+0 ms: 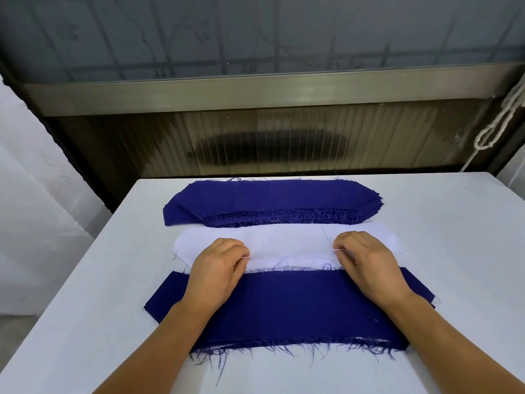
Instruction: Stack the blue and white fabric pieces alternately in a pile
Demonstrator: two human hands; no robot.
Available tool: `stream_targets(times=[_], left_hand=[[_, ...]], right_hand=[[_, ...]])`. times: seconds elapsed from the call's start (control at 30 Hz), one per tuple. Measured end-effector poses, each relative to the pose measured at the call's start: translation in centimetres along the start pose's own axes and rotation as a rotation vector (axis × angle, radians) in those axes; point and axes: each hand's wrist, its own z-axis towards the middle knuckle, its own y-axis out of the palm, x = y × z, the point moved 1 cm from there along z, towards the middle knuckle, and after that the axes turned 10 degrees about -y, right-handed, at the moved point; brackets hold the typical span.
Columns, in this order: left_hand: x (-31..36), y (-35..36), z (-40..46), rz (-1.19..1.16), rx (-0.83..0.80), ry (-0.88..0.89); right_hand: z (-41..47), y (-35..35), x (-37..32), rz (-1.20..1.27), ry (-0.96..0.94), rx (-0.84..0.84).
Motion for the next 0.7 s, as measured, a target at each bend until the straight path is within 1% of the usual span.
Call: stream_targets(times=[0.1, 0.2, 0.4, 0.5, 0.63, 0.7], left_hand=[[0.2, 0.0, 0.0, 0.010, 0.037, -0.046], [0.1, 0.0, -0.1, 0.024, 0.056, -0.090], [-0.1, 0.3, 0.0, 0.079, 0.063, -0.204], [-0.1, 0.3, 0.0, 0.105, 0.046, -0.217], [0.0, -0.5, 0.3, 0.059, 0.015, -0.227], [0.3, -1.8, 0.5, 0.063, 0.061, -0.160]], right_hand=[[-0.1, -0.1, 0.0, 0.027, -0.017, 0.049], [-0.2, 0.2, 0.0, 0.027, 0.016, 0.057], [-0.2, 0.5, 0.5, 0.031, 0.107, -0.006], [-0.1, 0.6, 0.8, 0.033, 0.114, 0.009], [0.2, -0.3, 0.2, 0.024, 0.098, 0.052], [0.1, -1.6, -0.7, 0.002, 0.058, 0.083]])
